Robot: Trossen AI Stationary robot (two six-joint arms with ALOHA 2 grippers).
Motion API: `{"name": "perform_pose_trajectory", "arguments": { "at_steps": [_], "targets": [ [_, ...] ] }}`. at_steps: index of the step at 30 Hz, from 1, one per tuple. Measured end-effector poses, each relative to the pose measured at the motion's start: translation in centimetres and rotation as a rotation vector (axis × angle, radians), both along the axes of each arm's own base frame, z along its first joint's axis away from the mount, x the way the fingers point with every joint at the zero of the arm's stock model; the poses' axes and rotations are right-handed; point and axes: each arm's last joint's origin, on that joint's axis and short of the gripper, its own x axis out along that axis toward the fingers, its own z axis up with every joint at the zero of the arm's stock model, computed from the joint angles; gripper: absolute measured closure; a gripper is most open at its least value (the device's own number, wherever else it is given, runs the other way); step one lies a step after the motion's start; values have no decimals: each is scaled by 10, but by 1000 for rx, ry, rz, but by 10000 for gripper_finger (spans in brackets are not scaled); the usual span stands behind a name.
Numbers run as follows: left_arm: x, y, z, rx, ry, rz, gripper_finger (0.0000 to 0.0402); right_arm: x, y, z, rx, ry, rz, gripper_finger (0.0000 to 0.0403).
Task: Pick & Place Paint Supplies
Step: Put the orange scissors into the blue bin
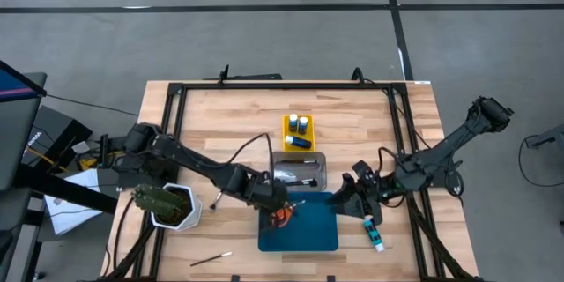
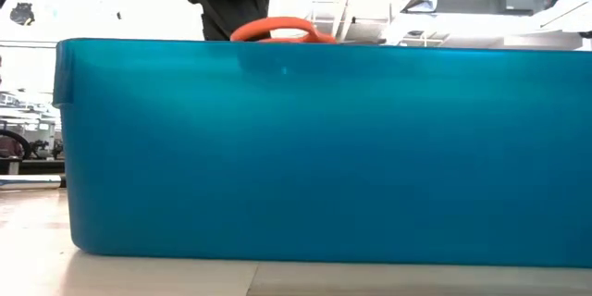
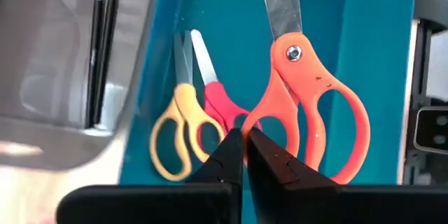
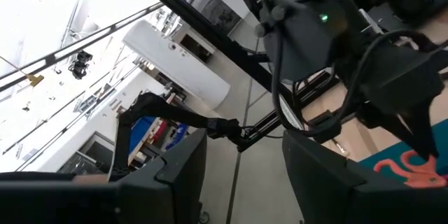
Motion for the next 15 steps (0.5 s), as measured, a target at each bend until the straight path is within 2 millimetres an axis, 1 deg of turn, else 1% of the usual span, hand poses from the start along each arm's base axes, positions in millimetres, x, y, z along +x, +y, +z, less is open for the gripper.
{"name": "perform_pose_trajectory", "arguments": {
  "at_steps": [3,7,11,15],
  "targets": [
    [1,5,0,14,0,-59,401,0,0,0,0,0,-1,219],
    [2,11,-3,34,29,-75,401,0,0,-1,-6,9,-1,219],
    [6,10,-14,7,55,-103,401,0,0,-1,-7,9,-1,219],
    [9,4,-29,16,95,-118,401,0,0,-1,-7,10,-2,219]
  ]
}}
